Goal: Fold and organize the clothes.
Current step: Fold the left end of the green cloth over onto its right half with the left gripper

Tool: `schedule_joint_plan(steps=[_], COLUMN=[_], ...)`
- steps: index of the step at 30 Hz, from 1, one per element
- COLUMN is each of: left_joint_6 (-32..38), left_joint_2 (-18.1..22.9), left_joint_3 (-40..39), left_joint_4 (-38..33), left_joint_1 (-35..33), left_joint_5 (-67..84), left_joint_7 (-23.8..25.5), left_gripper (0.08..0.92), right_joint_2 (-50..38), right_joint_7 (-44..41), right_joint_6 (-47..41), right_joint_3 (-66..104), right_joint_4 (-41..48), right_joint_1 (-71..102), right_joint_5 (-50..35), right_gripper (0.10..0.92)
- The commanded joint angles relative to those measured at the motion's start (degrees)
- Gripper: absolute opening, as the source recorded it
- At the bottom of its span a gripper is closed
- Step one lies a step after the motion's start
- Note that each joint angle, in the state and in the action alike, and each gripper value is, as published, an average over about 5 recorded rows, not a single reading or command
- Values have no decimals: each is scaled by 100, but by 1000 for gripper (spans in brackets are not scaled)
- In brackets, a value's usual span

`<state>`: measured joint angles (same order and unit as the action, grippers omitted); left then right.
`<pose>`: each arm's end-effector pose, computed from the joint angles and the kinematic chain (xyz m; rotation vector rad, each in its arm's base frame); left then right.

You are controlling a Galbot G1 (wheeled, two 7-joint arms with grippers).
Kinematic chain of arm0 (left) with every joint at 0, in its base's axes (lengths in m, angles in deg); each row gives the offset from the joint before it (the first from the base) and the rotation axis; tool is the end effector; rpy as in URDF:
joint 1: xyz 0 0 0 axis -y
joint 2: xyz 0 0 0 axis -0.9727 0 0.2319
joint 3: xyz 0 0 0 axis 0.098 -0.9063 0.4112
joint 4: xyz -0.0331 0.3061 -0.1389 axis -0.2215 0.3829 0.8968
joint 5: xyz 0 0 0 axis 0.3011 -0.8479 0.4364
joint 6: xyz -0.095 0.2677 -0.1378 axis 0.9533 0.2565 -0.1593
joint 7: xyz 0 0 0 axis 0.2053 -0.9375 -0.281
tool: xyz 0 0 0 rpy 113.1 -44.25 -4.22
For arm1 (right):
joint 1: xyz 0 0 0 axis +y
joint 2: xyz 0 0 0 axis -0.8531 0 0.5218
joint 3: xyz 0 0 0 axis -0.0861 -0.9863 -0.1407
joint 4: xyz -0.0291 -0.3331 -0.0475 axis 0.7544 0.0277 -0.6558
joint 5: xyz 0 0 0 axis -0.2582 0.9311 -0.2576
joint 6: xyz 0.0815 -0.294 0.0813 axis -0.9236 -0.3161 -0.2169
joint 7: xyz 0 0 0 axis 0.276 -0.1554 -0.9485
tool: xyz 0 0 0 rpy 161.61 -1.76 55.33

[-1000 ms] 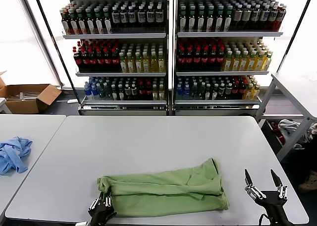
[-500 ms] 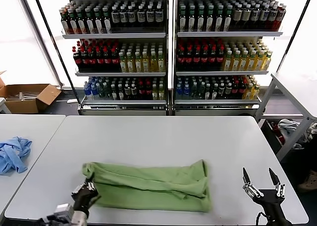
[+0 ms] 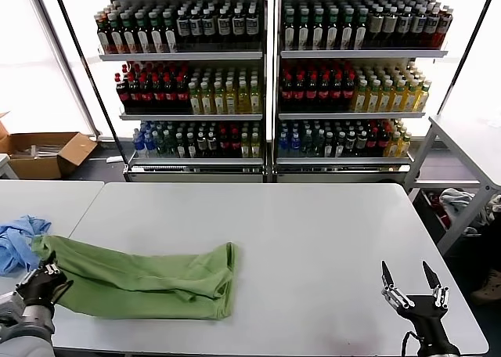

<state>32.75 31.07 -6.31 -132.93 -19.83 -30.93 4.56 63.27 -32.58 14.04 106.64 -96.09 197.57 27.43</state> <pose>0.1614 0.1708 -0.2227 0.6327 -2.8354 0.0586 0.0878 -0.1126 -0.2563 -0.0811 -3.1162 0.0437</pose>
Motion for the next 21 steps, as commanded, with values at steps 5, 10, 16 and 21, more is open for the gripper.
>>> schedule_joint_plan(steps=[5, 10, 16, 21], left_joint_6=[-20, 22, 62, 138], left_joint_2=[222, 465, 687, 762], left_joint_3=[-1694, -3087, -3974, -4301], left_joint_4=[-1428, -1216, -853, -581], left_joint_1=[155, 456, 690, 772], left_joint_5=[-709, -1650, -2179, -2431], left_joint_7=[281, 354, 361, 381], left_gripper=[108, 108, 108, 108], right_joint_2=[70, 90, 93, 108], right_joint_7=[11, 9, 6, 1], right_joint_6=[28, 33, 36, 42], right_joint_3=[12, 2, -14, -44], right_joint_4=[-50, -59, -39, -24], right_joint_1=[68, 55, 41, 24], right_joint_5=[65, 85, 87, 97], right_gripper=[823, 823, 823, 823])
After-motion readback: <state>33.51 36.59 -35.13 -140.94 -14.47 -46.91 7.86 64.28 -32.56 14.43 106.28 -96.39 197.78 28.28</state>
